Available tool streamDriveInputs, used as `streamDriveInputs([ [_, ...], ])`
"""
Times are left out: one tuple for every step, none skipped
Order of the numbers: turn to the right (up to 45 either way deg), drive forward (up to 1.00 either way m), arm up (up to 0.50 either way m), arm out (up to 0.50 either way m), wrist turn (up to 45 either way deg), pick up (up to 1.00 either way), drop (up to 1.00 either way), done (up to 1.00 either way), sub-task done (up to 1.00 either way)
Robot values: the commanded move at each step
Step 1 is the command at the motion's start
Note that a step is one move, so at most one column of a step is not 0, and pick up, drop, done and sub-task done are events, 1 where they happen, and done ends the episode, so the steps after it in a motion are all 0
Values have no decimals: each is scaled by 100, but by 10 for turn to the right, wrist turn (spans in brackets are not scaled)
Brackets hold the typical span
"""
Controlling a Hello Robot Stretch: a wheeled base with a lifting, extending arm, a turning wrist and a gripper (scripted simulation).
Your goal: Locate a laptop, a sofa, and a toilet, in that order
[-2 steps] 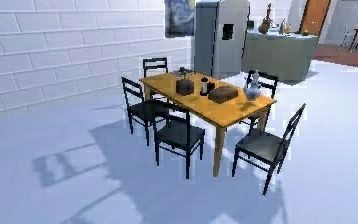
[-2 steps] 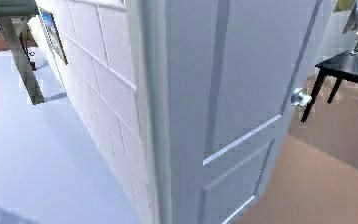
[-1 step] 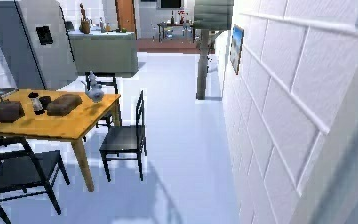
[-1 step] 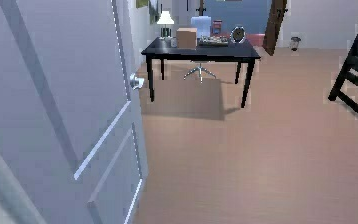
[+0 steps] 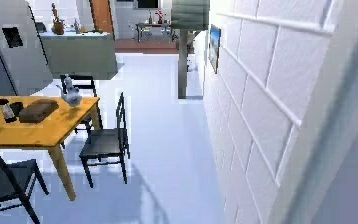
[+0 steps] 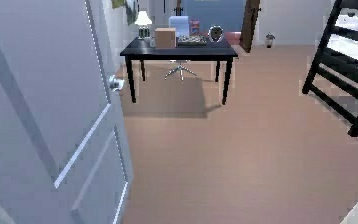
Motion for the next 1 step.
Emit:
streamDriveInputs([
  [0, 100, 0, 0, 0, 0, 0, 0, 0],
])
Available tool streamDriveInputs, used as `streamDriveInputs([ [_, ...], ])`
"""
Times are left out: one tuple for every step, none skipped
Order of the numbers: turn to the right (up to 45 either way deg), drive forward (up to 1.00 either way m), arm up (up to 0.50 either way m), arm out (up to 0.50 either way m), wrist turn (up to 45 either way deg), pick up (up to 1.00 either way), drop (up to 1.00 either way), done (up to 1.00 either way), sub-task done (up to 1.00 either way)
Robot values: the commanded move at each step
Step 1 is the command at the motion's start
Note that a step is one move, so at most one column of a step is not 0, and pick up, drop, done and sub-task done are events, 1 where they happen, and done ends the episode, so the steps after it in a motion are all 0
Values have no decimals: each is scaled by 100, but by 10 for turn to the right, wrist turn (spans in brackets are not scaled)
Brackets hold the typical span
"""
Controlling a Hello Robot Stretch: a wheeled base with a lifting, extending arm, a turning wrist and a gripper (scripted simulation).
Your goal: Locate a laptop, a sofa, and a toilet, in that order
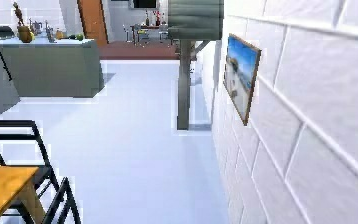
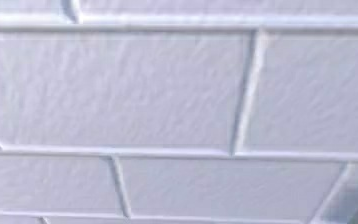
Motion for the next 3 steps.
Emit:
streamDriveInputs([
  [0, 80, 0, 0, 0, 0, 0, 0, 0],
  [-240, 0, 0, 0, 0, 0, 0, 0, 0],
  [0, 100, 0, 0, 0, 0, 0, 0, 0],
])
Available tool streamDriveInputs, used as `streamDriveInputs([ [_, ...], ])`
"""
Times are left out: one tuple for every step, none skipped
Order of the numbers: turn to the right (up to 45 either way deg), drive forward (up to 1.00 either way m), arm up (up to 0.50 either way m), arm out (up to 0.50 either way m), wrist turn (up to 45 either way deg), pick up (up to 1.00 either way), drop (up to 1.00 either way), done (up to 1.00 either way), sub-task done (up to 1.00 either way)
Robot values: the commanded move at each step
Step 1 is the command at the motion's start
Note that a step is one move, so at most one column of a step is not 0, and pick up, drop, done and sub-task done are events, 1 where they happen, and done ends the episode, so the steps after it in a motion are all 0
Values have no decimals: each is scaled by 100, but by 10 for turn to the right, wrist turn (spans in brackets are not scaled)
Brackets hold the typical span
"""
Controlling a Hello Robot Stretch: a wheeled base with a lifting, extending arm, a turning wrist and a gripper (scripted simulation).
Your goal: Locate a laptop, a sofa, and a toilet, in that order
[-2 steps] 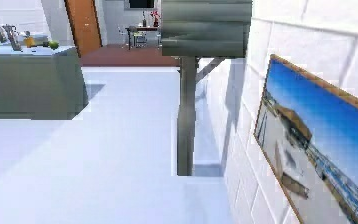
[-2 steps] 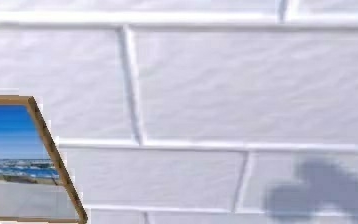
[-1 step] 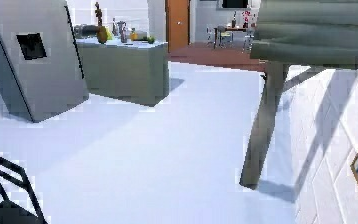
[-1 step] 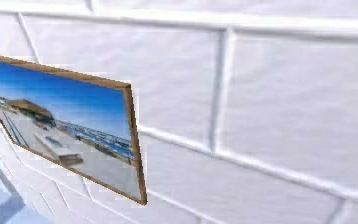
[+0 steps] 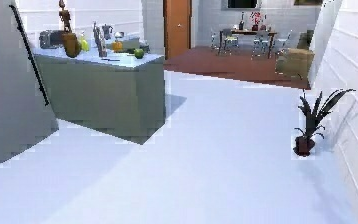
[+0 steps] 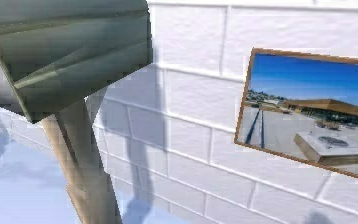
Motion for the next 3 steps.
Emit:
streamDriveInputs([
  [-120, 0, 0, 0, 0, 0, 0, 0, 0],
  [0, 20, 0, 0, 0, 0, 0, 0, 0],
  [270, 0, 0, 0, 0, 0, 0, 0, 0],
])
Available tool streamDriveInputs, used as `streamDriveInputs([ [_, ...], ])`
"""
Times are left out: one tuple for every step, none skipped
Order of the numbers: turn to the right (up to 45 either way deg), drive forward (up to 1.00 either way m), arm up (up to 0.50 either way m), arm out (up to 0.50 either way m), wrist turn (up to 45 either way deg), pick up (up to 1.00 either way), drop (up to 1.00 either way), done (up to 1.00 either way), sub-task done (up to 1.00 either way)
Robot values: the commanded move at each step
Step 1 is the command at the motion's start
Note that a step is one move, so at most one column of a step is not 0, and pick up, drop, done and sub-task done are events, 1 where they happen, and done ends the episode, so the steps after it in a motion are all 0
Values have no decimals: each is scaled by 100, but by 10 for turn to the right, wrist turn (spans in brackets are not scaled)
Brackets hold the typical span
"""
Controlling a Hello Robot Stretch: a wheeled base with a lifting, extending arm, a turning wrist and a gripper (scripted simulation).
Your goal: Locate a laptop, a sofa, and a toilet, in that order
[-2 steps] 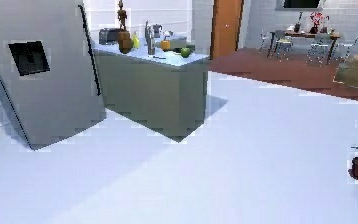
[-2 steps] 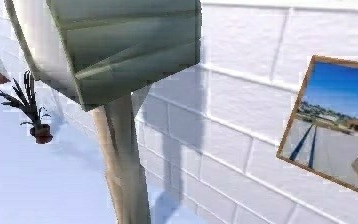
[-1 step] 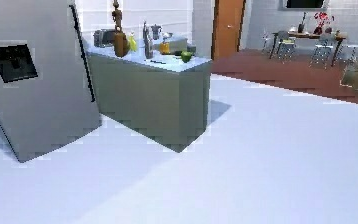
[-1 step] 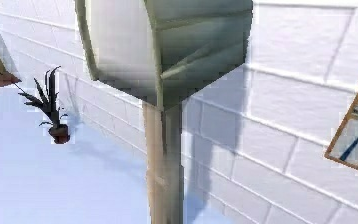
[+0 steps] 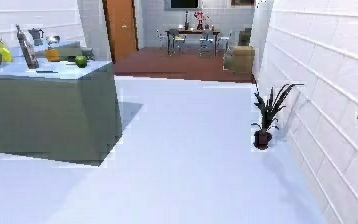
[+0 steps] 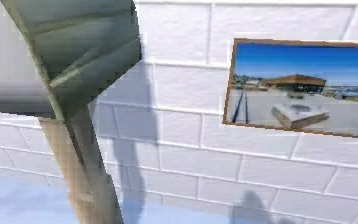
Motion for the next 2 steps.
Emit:
streamDriveInputs([
  [0, 90, 0, 0, 0, 0, 0, 0, 0],
  [90, 0, 0, 0, 0, 0, 0, 0, 0],
])
